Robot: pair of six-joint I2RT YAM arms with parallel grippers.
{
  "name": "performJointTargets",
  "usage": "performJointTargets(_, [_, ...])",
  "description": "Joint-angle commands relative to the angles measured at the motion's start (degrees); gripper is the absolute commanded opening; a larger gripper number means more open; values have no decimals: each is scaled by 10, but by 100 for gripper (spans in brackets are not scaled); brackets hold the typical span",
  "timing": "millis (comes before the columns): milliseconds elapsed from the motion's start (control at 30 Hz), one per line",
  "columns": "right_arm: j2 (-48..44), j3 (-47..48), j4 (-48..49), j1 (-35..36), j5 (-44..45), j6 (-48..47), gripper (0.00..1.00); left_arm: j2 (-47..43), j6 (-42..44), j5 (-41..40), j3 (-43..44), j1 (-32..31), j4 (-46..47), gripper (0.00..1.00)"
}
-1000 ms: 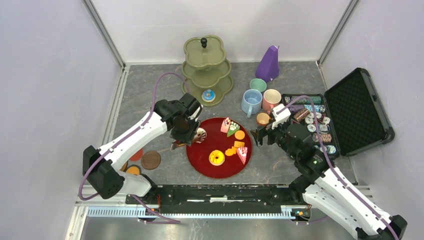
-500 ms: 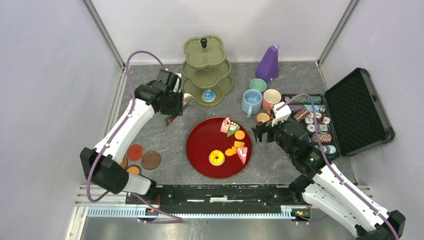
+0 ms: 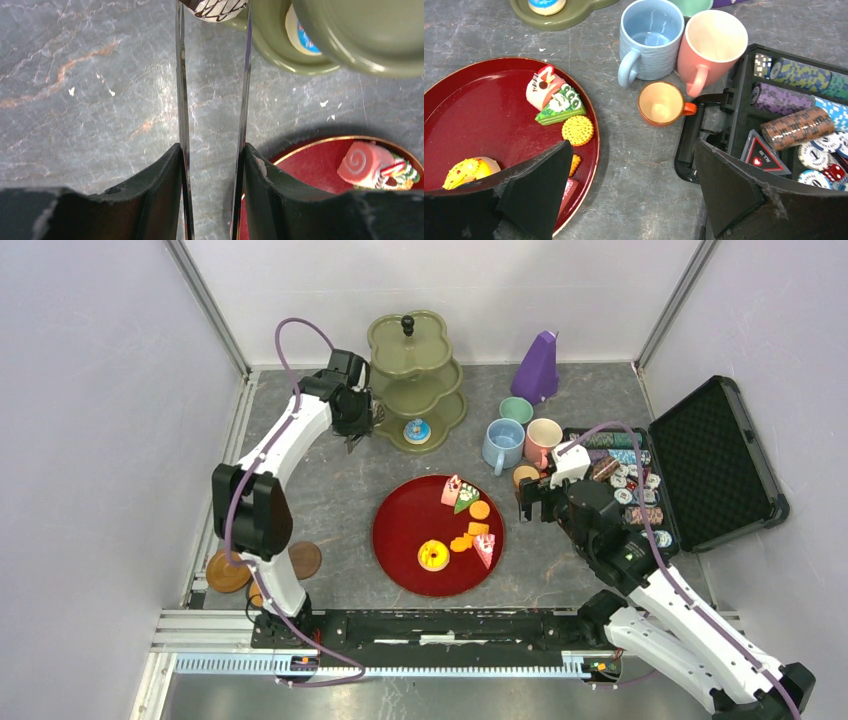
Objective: Serve the afternoon tea
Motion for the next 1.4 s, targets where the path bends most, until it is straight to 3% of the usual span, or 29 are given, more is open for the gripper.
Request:
performJointTargets(0, [-13,26,-24,1,56,28,98,40,18,2,64,4,39,43])
performJointTargets(467, [-31,38,-50,1,114,38,98,99,22,4,89,4,56,46])
performJointTargets(833, [-15,56,-81,1,140,46,98,99,25,22,84,4,56,59])
performJointTargets(1367, [-3,38,-46,1,116,31,98,-5,34,0,4,4,43,58])
